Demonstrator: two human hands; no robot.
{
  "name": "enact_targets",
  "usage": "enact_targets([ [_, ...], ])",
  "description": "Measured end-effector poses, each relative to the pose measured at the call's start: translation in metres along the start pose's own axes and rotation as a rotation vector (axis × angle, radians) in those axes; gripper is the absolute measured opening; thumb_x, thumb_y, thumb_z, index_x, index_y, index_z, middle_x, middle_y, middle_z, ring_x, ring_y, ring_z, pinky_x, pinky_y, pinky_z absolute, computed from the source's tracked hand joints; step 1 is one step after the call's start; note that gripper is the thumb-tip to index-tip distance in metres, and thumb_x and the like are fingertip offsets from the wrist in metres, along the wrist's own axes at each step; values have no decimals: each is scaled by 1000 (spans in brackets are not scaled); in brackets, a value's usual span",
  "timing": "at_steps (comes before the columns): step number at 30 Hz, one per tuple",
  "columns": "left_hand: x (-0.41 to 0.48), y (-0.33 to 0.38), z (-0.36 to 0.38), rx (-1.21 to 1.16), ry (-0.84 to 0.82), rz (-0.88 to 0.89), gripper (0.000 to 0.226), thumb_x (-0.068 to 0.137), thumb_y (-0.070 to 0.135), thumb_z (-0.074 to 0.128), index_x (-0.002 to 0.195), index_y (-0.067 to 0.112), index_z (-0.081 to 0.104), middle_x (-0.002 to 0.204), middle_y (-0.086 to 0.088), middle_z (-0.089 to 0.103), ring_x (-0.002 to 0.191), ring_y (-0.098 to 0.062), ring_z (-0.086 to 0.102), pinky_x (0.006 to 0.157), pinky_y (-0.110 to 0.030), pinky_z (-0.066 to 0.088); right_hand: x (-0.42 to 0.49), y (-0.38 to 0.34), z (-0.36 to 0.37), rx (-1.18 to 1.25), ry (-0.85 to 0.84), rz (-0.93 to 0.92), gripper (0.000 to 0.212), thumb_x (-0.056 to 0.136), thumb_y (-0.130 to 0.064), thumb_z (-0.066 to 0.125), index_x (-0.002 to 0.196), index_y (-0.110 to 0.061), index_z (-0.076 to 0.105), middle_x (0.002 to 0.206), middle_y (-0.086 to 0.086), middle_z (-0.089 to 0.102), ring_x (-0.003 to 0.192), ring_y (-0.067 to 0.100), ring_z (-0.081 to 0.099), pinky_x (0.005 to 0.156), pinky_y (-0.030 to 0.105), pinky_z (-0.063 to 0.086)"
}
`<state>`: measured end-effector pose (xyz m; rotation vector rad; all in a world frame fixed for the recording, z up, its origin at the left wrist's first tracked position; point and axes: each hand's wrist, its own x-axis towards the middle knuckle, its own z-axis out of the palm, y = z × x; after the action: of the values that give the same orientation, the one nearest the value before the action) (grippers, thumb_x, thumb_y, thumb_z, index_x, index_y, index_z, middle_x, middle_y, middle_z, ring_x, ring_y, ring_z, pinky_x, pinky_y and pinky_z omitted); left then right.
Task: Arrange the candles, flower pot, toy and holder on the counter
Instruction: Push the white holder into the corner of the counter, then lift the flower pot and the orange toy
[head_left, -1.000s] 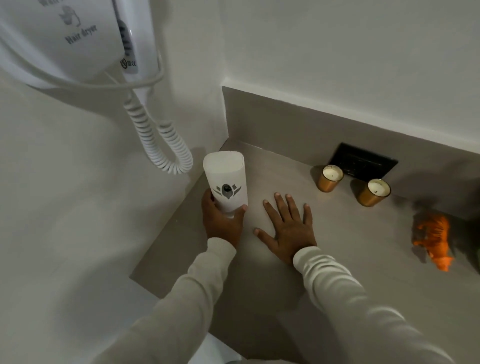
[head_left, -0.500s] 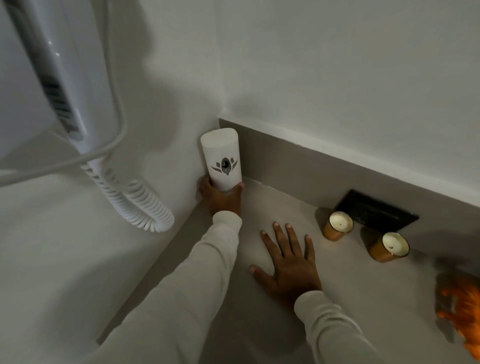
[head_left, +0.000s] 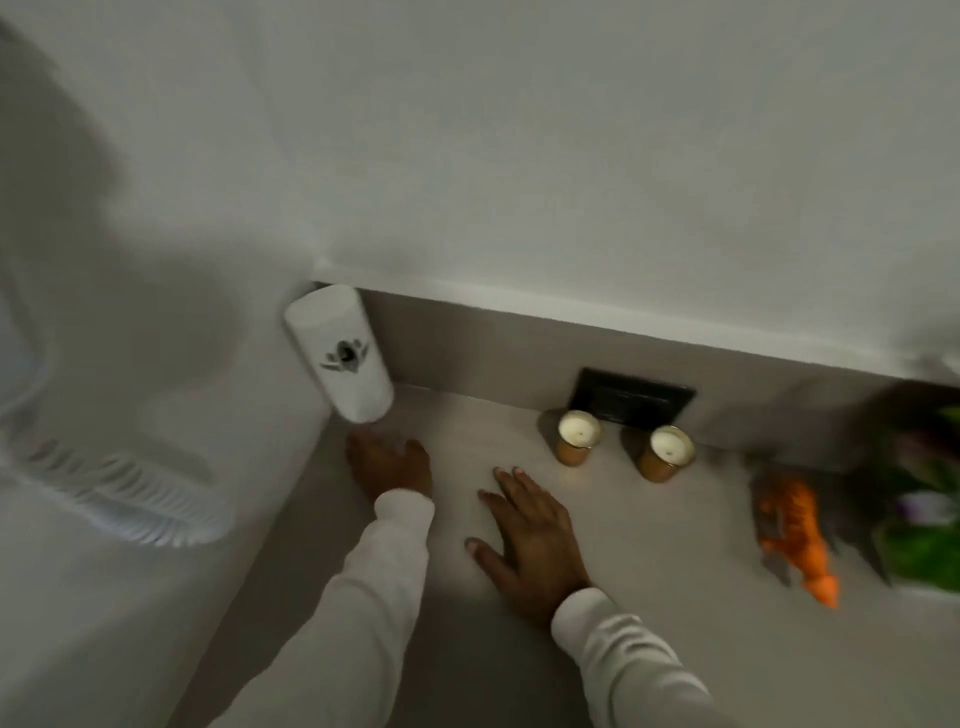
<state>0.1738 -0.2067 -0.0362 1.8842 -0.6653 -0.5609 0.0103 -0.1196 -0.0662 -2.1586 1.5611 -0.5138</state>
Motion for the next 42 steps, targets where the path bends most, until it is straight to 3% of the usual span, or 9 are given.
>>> enact_targets([
  [3,-48,-15,14,-73,-373,78,47,76,-6,67,120,1,55,119,-17,62,99,-30,62,77,-8,47,-37,21,-6,371,492,371,42,84,-36,76,124,-33,62,131,-5,60,119,9,55,103,30,47],
  [6,-80,-17,32,11,-741,192,63,78,10,73,134,22,46,135,0,53,116,-18,54,86,-12,47,-50,45,-19,528,802,705,52,76,-28,84,111,-47,51,104,-8,60,90,5,60,81,24,53],
  [11,-99,10,67,147,-729,395,74,70,24,80,133,25,42,133,-6,56,119,-25,54,99,-43,49,-15,82,-47,537,775,783,57,74,-36,85,122,-36,54,101,-9,63,87,4,62,83,23,51],
  [16,-93,17,84,152,-672,449,51,71,23,79,115,25,55,115,-5,65,106,-27,61,90,-48,54,4,104,-54,441,757,752,43,81,-33,80,119,-24,62,110,0,70,96,19,67,92,39,56],
  [24,-99,27,81,202,-673,319,64,69,16,80,124,21,49,126,-10,61,112,-33,59,101,-50,47,-17,81,-78,484,743,669,60,82,-23,80,134,-8,56,131,13,64,116,32,61,101,44,50],
  [29,-143,25,57,113,-536,569,46,73,15,69,116,15,53,119,-9,58,110,-30,55,99,-45,47,-103,63,-111,521,1065,527,32,77,-23,76,106,-31,65,93,-3,70,68,11,62,63,20,52],
  [34,-223,31,68,20,-914,904,48,79,31,65,123,19,51,129,-5,52,120,-21,48,100,-29,41,-174,122,-167,256,1356,753,40,74,-20,80,109,-16,62,103,7,62,89,29,62,75,34,55],
  [38,-264,40,101,344,-1190,1130,75,75,50,65,140,20,42,156,-7,29,142,-31,25,117,-40,22,-184,178,-194,308,1060,916,100,57,-19,97,139,-2,42,133,17,53,125,37,50,103,31,34],
  [42,-272,36,123,477,-1161,1225,71,77,48,63,139,19,44,159,-3,22,142,-34,25,118,-35,18,-177,203,-198,368,942,874,94,53,-31,98,132,-17,47,124,5,65,111,30,64,93,34,48],
])
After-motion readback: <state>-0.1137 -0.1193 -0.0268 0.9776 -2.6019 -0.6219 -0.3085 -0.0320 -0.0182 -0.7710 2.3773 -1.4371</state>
